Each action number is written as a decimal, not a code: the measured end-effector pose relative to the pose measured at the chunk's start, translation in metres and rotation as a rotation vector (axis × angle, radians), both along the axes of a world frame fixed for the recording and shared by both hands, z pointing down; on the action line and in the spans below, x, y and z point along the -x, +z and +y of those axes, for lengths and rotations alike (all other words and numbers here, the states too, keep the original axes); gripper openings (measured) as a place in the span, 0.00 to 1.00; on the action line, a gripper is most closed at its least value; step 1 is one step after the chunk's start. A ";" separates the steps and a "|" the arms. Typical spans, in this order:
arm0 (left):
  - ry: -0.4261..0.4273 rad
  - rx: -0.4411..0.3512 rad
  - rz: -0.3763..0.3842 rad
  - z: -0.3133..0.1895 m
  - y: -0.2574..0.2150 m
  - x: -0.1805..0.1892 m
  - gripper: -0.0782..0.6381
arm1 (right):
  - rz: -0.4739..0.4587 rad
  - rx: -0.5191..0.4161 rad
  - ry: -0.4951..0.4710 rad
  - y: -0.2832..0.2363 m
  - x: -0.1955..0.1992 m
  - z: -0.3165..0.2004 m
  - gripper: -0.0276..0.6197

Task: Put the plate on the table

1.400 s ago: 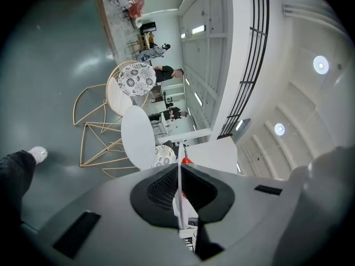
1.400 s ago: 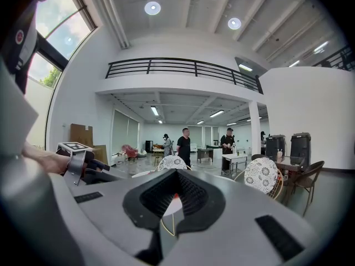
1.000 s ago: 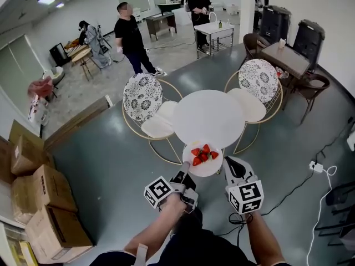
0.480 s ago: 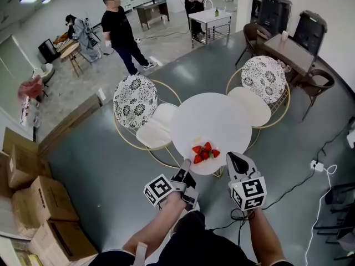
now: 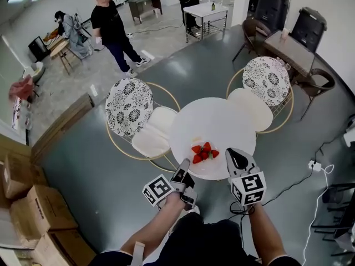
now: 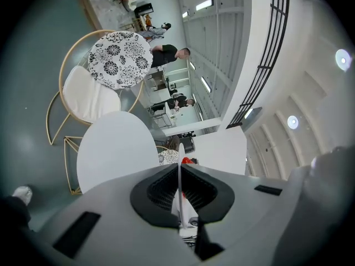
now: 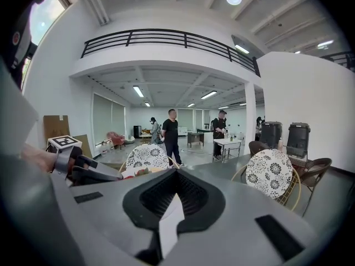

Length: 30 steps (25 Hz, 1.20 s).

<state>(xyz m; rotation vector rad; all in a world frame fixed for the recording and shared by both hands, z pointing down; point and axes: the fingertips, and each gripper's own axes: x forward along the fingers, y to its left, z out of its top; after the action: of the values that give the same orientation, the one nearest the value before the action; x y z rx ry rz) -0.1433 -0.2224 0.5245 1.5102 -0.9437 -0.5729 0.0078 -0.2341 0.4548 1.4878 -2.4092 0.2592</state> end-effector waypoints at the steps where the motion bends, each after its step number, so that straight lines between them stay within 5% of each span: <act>1: 0.001 0.002 -0.001 -0.004 0.002 0.002 0.13 | 0.003 0.000 0.000 0.000 0.002 -0.005 0.05; 12: 0.011 0.025 -0.009 -0.036 0.021 -0.015 0.13 | 0.014 0.005 -0.018 0.003 -0.016 -0.040 0.05; 30: -0.111 0.050 -0.041 -0.088 0.084 -0.027 0.13 | -0.006 0.014 -0.185 0.011 -0.030 -0.095 0.05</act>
<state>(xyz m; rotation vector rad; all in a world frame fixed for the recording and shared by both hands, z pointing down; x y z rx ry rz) -0.1167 -0.3108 0.6087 1.4361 -1.0713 -0.5961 0.0378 -0.3292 0.4661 1.2489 -2.5234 0.2390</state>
